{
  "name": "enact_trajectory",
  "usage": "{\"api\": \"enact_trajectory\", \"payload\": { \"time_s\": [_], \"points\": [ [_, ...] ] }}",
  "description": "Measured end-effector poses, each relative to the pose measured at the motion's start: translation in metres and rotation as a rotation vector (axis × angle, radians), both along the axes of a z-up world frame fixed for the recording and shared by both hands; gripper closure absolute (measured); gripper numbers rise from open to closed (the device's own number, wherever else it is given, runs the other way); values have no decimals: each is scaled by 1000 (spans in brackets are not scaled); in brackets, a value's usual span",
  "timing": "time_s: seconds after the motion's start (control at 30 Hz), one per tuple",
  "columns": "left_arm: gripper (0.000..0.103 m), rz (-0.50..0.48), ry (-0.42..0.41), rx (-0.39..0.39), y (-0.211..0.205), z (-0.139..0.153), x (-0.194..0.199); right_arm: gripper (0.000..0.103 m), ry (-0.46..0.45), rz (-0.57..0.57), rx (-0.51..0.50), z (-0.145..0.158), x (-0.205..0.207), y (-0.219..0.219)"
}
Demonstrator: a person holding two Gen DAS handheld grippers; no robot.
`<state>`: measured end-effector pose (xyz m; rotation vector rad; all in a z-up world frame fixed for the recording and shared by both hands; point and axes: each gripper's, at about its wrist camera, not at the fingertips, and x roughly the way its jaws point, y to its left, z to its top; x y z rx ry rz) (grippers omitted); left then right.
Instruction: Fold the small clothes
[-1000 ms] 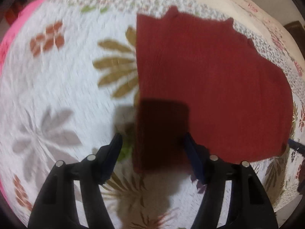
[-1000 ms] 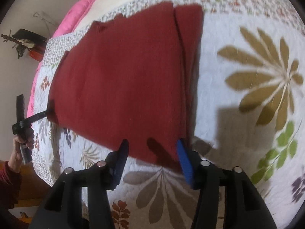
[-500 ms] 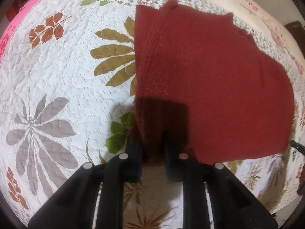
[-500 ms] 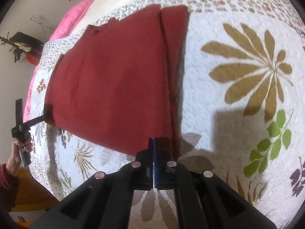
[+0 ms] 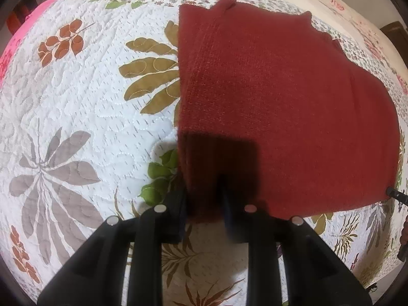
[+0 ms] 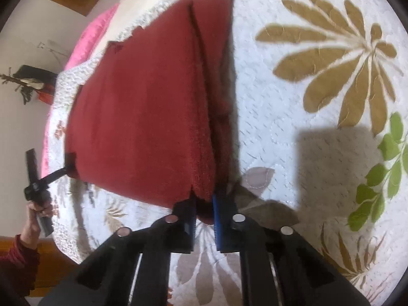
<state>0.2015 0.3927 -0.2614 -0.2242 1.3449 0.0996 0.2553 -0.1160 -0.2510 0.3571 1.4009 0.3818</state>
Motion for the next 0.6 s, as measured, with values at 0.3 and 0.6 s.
{"api": "enact_trajectory", "payload": {
  "time_s": [0.3,0.6],
  "points": [
    [80,-16,-3,26,-3,-9,-2,94,43,33,-131,-19,-4,-2],
    [70,-1,-76,50,1,35,-2,65,-64,87,-116,29,9,5]
  ]
}}
